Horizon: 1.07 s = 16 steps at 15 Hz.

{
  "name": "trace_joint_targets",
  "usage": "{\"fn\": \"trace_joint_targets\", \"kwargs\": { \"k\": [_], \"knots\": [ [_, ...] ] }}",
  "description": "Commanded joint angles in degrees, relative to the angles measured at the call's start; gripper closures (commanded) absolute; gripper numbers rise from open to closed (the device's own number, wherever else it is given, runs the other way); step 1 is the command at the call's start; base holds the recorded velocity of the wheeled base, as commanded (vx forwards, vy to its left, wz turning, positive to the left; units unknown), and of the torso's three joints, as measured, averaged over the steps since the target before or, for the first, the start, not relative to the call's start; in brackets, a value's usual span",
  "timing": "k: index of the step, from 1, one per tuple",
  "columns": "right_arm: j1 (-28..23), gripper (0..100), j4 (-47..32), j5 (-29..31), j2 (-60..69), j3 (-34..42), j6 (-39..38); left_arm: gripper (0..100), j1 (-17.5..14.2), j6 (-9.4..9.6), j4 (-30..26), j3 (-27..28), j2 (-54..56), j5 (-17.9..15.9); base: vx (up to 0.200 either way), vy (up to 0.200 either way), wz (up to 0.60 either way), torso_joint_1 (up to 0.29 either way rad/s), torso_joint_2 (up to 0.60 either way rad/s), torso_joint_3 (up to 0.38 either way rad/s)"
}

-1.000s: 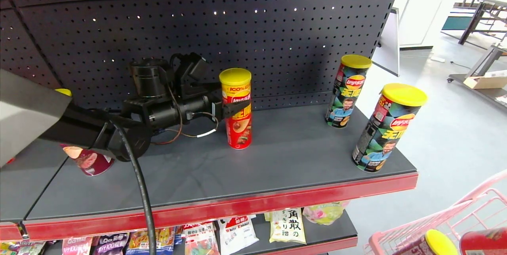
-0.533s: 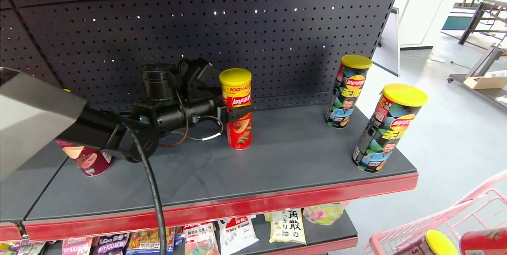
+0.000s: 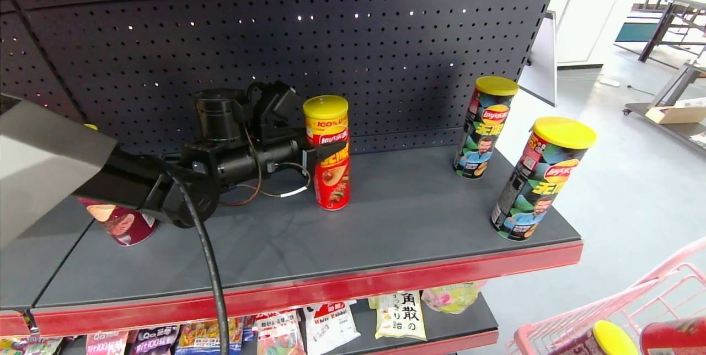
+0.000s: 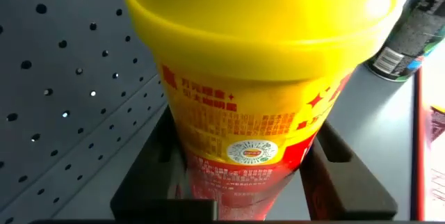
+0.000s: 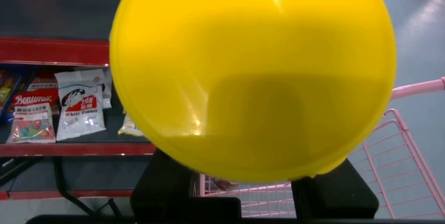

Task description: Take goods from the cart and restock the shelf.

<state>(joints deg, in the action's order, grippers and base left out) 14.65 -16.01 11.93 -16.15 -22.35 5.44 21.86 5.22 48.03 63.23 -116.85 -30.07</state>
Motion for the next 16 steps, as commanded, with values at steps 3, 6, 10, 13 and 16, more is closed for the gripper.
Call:
{"fn": "trace_joint_targets", "kwargs": {
  "k": [3, 6, 10, 13, 16],
  "knots": [
    [0.0, 100, 0.0, -0.1, -0.5, -0.2, 0.0, 100, 0.2, -0.12, 0.0, -5.7, 7.5, -2.0, 0.000, 0.000, 0.00, 0.000, 0.00, 0.000],
    [0.0, 100, 0.1, -0.1, -1.2, -0.7, 0.0, 100, 0.3, 0.41, 0.3, -16.1, 14.4, -1.9, 0.000, 0.000, 0.00, 0.000, 0.00, 0.000],
    [0.0, 100, 0.1, -0.2, -1.2, -0.9, 0.0, 100, 1.3, 0.14, 7.8, -27.7, 17.3, -1.5, 0.000, 0.000, 0.00, 0.000, 0.00, 0.000],
    [0.0, 100, 0.1, -0.2, -1.3, -0.9, 0.0, 100, 1.8, -0.12, 8.5, -28.6, 17.4, -1.3, 0.000, 0.000, 0.00, 0.000, 0.00, 0.000],
    [0.0, 100, 0.1, -0.1, -1.2, -1.0, 0.0, 100, 2.0, -1.09, 8.6, -29.7, 17.3, -1.4, 0.000, 0.000, 0.00, 0.000, 0.00, 0.000]
  ]
}}
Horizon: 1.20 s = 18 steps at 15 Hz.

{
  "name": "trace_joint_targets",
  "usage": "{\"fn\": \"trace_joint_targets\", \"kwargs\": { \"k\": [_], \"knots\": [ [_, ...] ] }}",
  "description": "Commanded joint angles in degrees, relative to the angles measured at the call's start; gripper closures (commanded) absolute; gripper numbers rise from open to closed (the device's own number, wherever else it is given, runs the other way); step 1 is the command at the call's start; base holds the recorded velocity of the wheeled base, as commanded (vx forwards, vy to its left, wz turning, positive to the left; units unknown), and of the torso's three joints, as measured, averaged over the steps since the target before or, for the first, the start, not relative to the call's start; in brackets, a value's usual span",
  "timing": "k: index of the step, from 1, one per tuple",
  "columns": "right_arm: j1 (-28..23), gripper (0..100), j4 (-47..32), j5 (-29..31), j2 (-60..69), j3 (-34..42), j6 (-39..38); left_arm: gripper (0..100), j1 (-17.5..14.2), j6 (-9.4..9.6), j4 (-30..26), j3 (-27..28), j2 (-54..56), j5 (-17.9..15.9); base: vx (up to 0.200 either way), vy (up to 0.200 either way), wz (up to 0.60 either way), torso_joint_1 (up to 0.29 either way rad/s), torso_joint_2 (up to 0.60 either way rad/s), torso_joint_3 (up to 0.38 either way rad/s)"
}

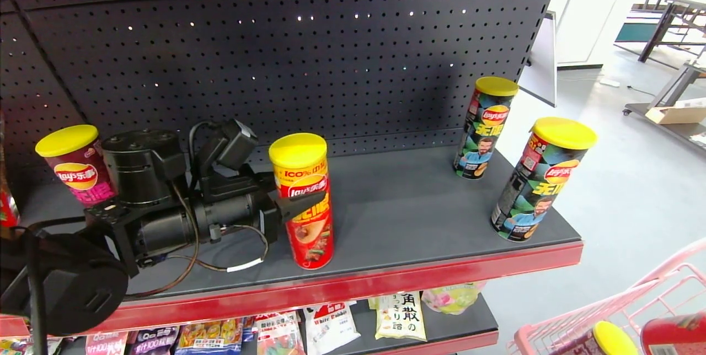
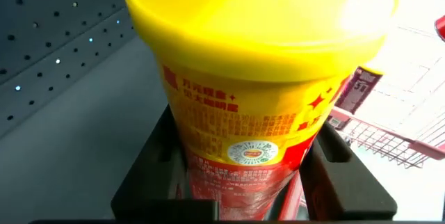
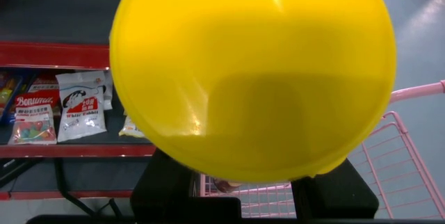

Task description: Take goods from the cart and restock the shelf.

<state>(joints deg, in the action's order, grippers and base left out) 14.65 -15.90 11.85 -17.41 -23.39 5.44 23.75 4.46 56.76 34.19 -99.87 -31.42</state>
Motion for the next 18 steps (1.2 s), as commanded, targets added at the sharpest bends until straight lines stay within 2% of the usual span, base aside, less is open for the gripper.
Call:
{"fn": "trace_joint_targets", "kwargs": {
  "k": [1, 8, 12, 18],
  "knots": [
    [0.0, 100, 0.0, 0.0, 0.0, 0.0, 0.0, 100, 0.3, -0.42, -0.1, -0.9, 0.4, 0.0, 0.000, 0.000, 0.00, 0.000, 0.00, 0.000],
    [0.0, 100, 0.0, 0.0, 0.0, 0.0, 0.0, 100, 0.9, -0.68, -0.1, -1.9, 0.5, 0.0, 0.000, 0.000, 0.00, 0.000, 0.00, 0.000],
    [0.0, 100, 0.0, 0.0, 0.0, 0.0, 0.0, 100, 1.2, -2.62, -0.1, -2.2, 1.2, 0.0, 0.000, 0.000, 0.00, 0.000, 0.00, 0.000],
    [0.0, 100, 0.0, 0.0, -0.1, -0.1, 0.0, 100, 1.3, -2.62, 0.1, -3.3, 1.2, 0.0, 0.000, 0.000, 0.00, 0.000, 0.00, 0.000]
  ]
}}
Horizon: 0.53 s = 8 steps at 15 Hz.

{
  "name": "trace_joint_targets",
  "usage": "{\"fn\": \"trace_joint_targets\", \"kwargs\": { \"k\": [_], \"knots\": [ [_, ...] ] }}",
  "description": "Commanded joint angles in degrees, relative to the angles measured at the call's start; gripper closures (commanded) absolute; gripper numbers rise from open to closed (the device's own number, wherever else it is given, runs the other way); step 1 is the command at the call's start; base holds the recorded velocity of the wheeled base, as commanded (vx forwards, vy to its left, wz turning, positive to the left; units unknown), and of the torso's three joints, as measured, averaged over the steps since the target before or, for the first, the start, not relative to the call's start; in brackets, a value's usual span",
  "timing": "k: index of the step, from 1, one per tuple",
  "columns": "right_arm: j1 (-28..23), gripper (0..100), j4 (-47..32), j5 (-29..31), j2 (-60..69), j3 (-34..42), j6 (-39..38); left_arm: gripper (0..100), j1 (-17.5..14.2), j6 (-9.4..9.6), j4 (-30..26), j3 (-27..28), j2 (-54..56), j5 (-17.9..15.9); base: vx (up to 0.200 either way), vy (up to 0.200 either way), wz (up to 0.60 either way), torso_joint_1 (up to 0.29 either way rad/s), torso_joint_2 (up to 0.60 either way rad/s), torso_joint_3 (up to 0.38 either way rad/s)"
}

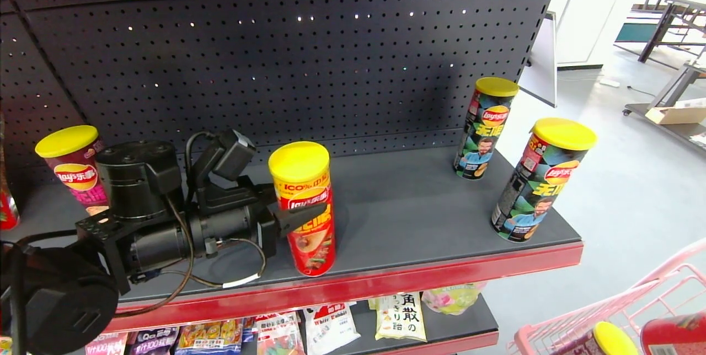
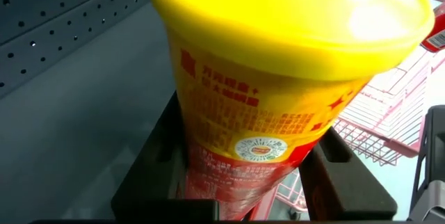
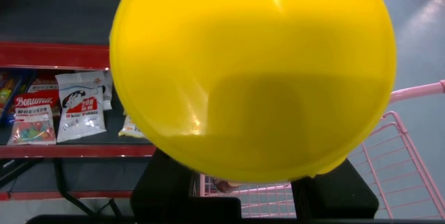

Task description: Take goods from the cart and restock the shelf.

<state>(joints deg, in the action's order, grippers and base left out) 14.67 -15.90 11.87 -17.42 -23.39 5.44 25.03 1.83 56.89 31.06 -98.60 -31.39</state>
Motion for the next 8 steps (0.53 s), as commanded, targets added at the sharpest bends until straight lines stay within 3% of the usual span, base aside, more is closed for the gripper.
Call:
{"fn": "trace_joint_targets", "kwargs": {
  "k": [1, 2, 3, 8],
  "knots": [
    [0.0, 100, 0.0, 0.0, -0.1, -0.1, 0.0, 100, 0.0, 0.02, 0.0, -0.1, -0.1, 0.0, 0.000, 0.000, 0.00, 0.000, 0.00, 0.000],
    [0.0, 100, 0.0, 0.0, -0.2, -0.1, 0.0, 100, 0.0, 0.02, 0.0, -0.3, -0.1, 0.0, 0.000, 0.000, 0.00, 0.000, 0.00, 0.000],
    [0.0, 100, 0.0, 0.0, -0.2, -0.1, 0.0, 0, 0.0, 0.02, 0.0, -0.6, -0.2, 0.1, 0.000, 0.000, 0.00, 0.000, 0.00, 0.000],
    [0.0, 100, 0.0, 0.0, -0.1, -0.1, 0.0, 0, 0.0, 0.19, 1.3, -1.4, -0.2, 1.3, 0.000, 0.000, 0.00, 0.000, 0.00, 0.000]
  ]
}}
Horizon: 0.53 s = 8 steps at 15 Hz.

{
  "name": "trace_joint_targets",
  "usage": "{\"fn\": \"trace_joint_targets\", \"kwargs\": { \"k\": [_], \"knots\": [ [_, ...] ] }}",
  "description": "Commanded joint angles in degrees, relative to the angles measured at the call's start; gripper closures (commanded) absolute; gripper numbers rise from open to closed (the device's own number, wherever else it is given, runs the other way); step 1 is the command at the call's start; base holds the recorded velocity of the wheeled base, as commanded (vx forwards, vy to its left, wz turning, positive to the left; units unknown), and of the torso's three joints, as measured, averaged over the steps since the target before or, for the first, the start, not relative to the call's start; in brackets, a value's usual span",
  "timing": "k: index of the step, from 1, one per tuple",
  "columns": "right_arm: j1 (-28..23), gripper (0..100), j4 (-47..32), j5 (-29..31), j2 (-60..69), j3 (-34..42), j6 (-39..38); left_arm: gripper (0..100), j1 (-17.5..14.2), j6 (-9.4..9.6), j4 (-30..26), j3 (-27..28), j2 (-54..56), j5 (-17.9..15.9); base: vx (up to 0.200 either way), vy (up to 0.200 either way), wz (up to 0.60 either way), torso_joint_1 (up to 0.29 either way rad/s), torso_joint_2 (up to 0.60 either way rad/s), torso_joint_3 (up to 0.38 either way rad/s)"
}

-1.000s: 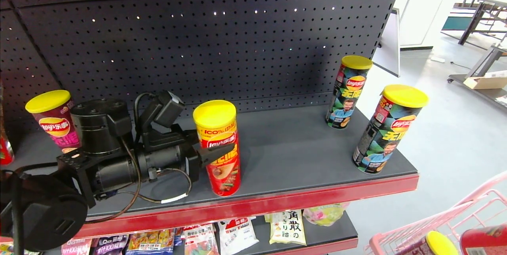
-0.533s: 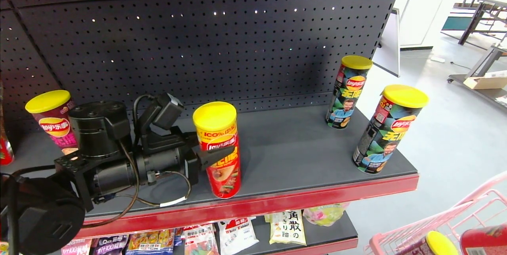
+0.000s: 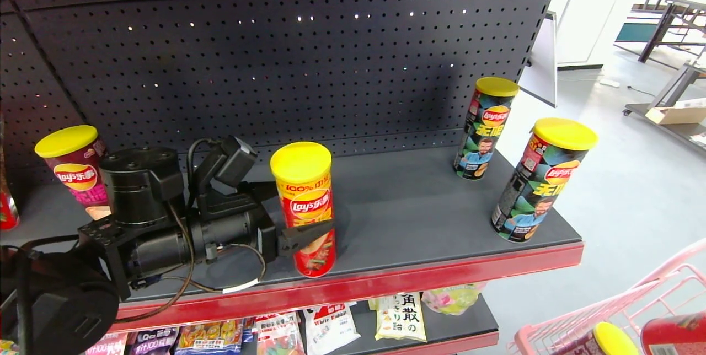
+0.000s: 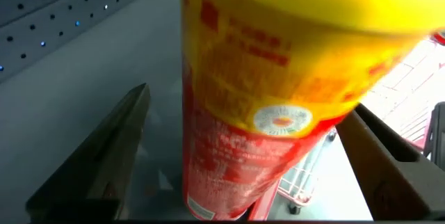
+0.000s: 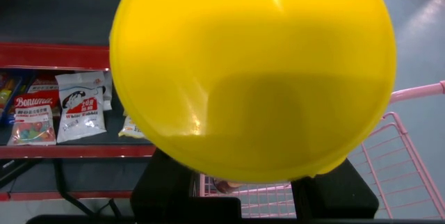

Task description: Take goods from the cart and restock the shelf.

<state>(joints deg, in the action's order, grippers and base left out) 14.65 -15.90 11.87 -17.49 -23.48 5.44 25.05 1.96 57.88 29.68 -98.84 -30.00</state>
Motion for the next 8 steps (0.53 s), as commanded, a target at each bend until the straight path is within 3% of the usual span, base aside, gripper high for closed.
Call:
{"fn": "trace_joint_targets", "kwargs": {
  "k": [1, 8],
  "knots": [
    [0.0, 100, 0.0, 0.0, 0.0, 0.0, 0.0, 0, 0.0, 0.23, 0.3, -0.1, 0.1, -0.1, 0.000, 0.000, 0.00, 0.000, 0.00, 0.000],
    [0.0, 100, 0.0, 0.0, -0.1, -0.3, 0.0, 0, -0.6, 0.41, 4.0, -3.3, 2.3, 1.7, 0.000, 0.000, 0.00, 0.000, 0.00, 0.000]
  ]
}}
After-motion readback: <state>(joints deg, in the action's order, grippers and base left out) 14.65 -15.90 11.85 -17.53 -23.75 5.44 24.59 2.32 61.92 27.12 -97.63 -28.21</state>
